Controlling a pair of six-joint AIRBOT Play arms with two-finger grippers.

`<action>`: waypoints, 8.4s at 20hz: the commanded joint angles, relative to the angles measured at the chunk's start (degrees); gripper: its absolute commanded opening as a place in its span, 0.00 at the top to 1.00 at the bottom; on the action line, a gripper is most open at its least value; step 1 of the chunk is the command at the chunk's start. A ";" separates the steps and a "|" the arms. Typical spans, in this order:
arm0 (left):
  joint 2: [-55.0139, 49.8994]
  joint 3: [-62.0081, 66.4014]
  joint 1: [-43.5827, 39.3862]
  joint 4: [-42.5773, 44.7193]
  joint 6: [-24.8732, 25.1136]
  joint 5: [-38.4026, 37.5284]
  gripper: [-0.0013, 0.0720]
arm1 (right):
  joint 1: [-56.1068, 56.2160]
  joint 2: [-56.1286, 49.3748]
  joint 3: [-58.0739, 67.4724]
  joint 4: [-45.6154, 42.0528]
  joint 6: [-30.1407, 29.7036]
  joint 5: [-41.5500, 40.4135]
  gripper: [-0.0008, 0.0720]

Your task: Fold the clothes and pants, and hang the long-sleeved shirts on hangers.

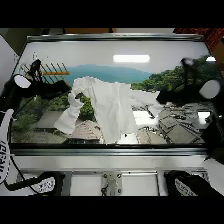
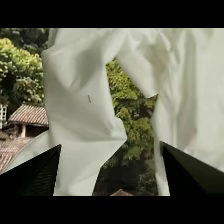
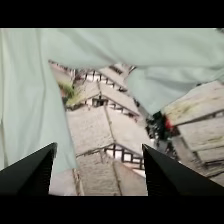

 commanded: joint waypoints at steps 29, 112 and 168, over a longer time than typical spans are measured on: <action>-1.27 29.88 1.49 0.96 3.23 -4.87 0.96 | 7.45 2.03 -1.29 18.08 -11.61 -9.40 0.96; -2.05 -19.76 -22.03 19.93 33.11 30.47 0.14 | -19.23 20.26 -22.71 11.10 -2.60 -6.01 0.31; 13.92 -28.09 -56.17 -3.02 3.98 21.86 0.96 | 36.61 -0.85 -14.16 -26.75 51.25 8.70 0.01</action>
